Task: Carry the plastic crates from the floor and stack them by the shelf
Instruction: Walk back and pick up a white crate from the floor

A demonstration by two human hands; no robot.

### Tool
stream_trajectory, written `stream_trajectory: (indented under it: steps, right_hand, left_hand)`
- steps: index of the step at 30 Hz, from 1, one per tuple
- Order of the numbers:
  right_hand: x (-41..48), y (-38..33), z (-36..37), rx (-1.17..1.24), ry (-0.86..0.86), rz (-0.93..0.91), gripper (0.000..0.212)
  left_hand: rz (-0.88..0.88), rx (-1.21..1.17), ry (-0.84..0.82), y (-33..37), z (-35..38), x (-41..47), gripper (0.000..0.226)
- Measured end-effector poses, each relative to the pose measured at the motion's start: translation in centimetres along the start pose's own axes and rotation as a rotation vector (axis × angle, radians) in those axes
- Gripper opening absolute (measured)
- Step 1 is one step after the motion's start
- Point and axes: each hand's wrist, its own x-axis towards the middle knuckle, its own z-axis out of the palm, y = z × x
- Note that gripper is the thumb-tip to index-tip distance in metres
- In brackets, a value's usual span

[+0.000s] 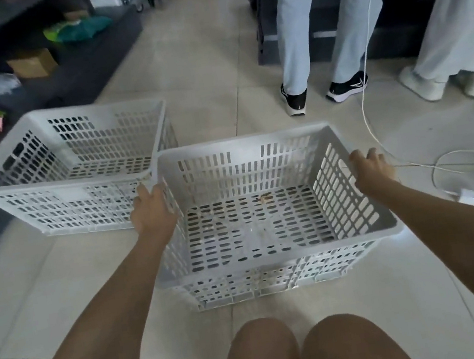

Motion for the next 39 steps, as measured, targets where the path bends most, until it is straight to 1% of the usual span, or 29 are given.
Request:
stream_trajectory:
  steps: [2, 5, 9, 12, 16, 20, 24, 29, 32, 34, 37, 39]
  right_hand:
    - [0.3, 0.6, 0.1, 0.040, -0.055, 0.035, 0.051]
    - [0.9, 0.7, 0.4, 0.101, -0.123, 0.061, 0.053]
    - [1.7, 0.8, 1.1, 0.223, -0.105, 0.083, 0.055]
    - [1.7, 1.2, 1.0, 0.266, -0.100, 0.080, 0.059]
    - [0.4, 1.7, -0.1, 0.302, -0.110, 0.102, 0.051]
    - [-1.0, 2.9, -3.6, 0.302, -0.147, 0.142, 0.046]
    - [-2.0, 4.1, -11.2, 0.279, -0.165, 0.157, 0.044]
    - [-3.0, 6.0, -23.7, 0.273, -0.118, 0.177, 0.049]
    - [-4.7, 8.5, -31.6, 0.301, -0.095, 0.217, 0.051]
    - [-6.4, 10.5, -37.3, 0.317, -0.066, 0.253, 0.051]
    - [-9.4, 13.7, -45.7, 0.332, -0.034, 0.332, 0.048]
    - [-11.9, 16.0, -50.6, 0.336, -0.017, 0.399, 0.048]
  left_hand:
    - [-0.003, 0.005, -0.003, 0.0, 0.2, 0.3, 0.062]
    - [-0.025, -0.043, -0.054, 0.5, 0.3, 0.8, 0.066]
    - [-0.035, -0.098, -0.035, 0.6, 0.0, 1.6, 0.066]
    - [0.005, -0.088, 0.002, -0.2, 0.5, 1.4, 0.065]
    - [0.039, -0.107, -0.010, -0.7, 0.3, 0.8, 0.069]
    - [0.051, -0.104, -0.060, 0.8, -4.0, 0.6, 0.068]
    - [0.080, -0.075, -0.082, 2.9, -11.5, -0.1, 0.068]
    - [0.083, -0.117, -0.095, 6.7, -22.7, -1.5, 0.067]
    - [0.115, -0.156, -0.090, 9.9, -29.6, -2.7, 0.064]
    - [0.148, -0.191, -0.073, 12.3, -34.5, -3.8, 0.058]
    - [0.203, -0.319, -0.081, 16.3, -42.1, -5.5, 0.049]
    - [0.300, -0.283, -0.086, 19.0, -46.9, -7.0, 0.055]
